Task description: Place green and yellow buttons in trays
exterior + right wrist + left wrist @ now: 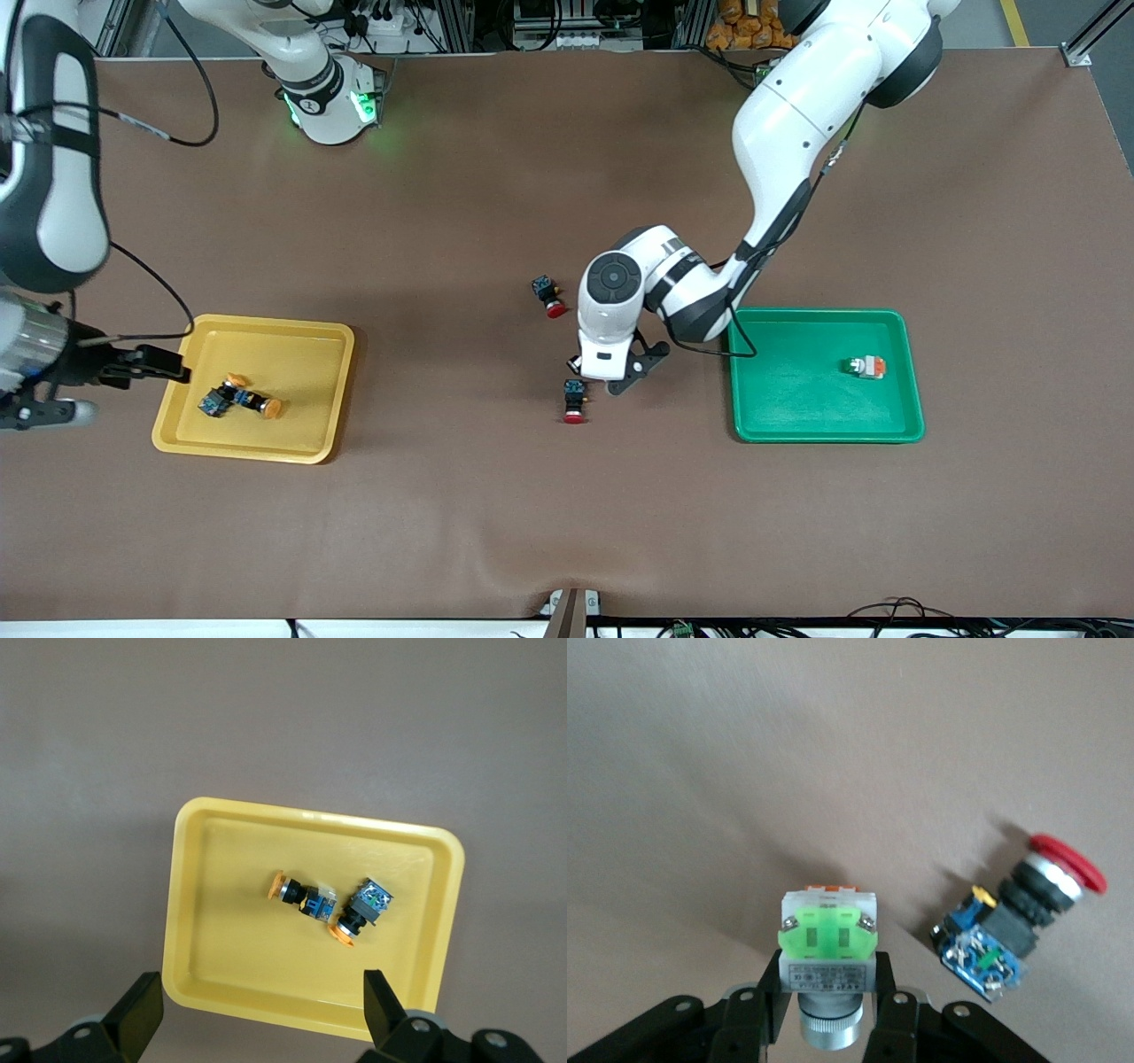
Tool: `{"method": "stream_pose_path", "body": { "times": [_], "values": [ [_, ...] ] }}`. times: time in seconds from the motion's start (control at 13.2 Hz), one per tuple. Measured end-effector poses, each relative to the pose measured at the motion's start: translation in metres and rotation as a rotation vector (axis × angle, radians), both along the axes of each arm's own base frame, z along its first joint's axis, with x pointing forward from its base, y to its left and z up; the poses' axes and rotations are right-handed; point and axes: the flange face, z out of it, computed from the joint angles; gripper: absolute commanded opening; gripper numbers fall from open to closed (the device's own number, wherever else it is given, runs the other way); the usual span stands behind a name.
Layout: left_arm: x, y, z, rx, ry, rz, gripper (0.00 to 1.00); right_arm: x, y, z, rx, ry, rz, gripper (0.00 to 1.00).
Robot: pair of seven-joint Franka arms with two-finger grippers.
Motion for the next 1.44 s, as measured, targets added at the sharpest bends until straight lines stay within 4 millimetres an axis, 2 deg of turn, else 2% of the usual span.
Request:
{"method": "stream_pose_path", "body": {
  "times": [0.3,0.45,0.61,0.76,0.98,1.13,1.29,1.44],
  "values": [
    [0.021,0.039,0.025,0.07,0.034,-0.079,0.0,-0.03,0.001,0.06,0.012,0.005,0.0,1.0],
    [0.032,0.059,0.039,0.097,0.053,-0.114,0.0,-0.053,0.017,0.084,0.002,0.039,-0.021,1.0],
    [0.044,0.085,0.05,0.106,0.082,-0.147,0.0,-0.074,0.035,0.101,-0.003,0.069,-0.031,1.0],
    [0.06,0.121,0.057,0.102,0.118,-0.184,0.0,-0.09,0.036,0.11,-0.023,0.106,-0.028,1.0],
    [0.081,0.18,0.055,0.065,0.162,-0.217,0.0,-0.109,0.034,0.121,-0.029,0.181,-0.022,1.0],
    [0.088,0.222,0.045,0.051,0.194,-0.248,0.0,-0.12,0.034,0.136,-0.043,0.209,-0.017,1.0],
    [0.091,0.252,0.035,0.037,0.218,-0.277,0.0,-0.126,0.035,0.155,-0.068,0.208,-0.012,1.0],
    [0.088,0.274,0.035,-0.005,0.207,-0.315,0.0,-0.129,0.035,0.17,-0.077,0.197,-0.011,1.0]
  ]
}}
